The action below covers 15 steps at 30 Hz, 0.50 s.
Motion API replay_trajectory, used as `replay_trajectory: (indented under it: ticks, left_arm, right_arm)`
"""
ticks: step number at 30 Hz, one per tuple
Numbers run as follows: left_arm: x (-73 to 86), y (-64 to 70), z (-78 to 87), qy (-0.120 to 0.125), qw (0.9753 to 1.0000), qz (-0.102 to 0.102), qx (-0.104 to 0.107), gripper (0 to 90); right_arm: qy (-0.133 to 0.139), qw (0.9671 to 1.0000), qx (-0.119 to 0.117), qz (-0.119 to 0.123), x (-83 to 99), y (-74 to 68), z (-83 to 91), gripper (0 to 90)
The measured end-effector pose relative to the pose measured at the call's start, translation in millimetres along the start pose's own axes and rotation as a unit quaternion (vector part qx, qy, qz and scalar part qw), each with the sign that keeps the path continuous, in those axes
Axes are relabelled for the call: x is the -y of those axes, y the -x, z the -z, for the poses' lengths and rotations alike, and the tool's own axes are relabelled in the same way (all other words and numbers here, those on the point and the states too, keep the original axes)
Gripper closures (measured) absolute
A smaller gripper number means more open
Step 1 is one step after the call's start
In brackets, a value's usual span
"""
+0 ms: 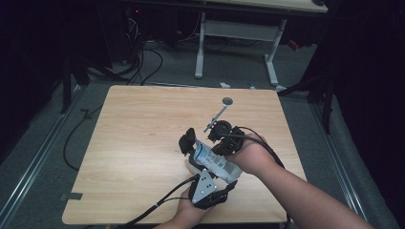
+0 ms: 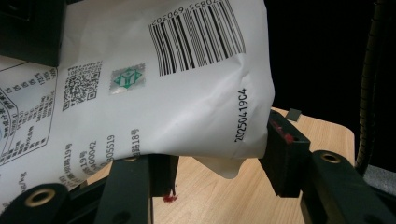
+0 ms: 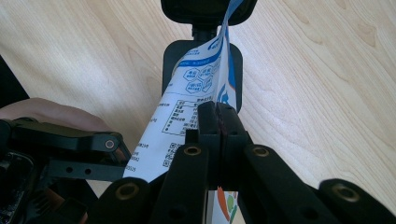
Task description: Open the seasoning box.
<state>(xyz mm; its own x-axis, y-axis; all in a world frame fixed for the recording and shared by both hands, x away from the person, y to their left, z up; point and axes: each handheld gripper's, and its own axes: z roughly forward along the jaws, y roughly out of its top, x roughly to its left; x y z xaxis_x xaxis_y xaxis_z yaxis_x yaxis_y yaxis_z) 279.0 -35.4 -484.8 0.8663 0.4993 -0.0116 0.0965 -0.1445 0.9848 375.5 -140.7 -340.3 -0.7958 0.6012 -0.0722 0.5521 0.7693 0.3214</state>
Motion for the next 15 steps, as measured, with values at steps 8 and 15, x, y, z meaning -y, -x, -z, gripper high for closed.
replay_trajectory:
  ticks: [8, 15]
  left_arm:
    - [-0.1, 1.0, -0.6, 0.0, 1.0, 0.0, 0.002, 52.2]
    - [1.6, 1.0, 0.2, 0.0, 1.0, -0.005, 0.002, 52.3]
  right_arm:
    - [0.002, 1.0, -0.003, -0.001, 1.8, 0.8, -0.3, 90.0]
    - [0.004, 1.0, -0.001, -0.003, 3.0, 0.0, 1.4, 90.0]
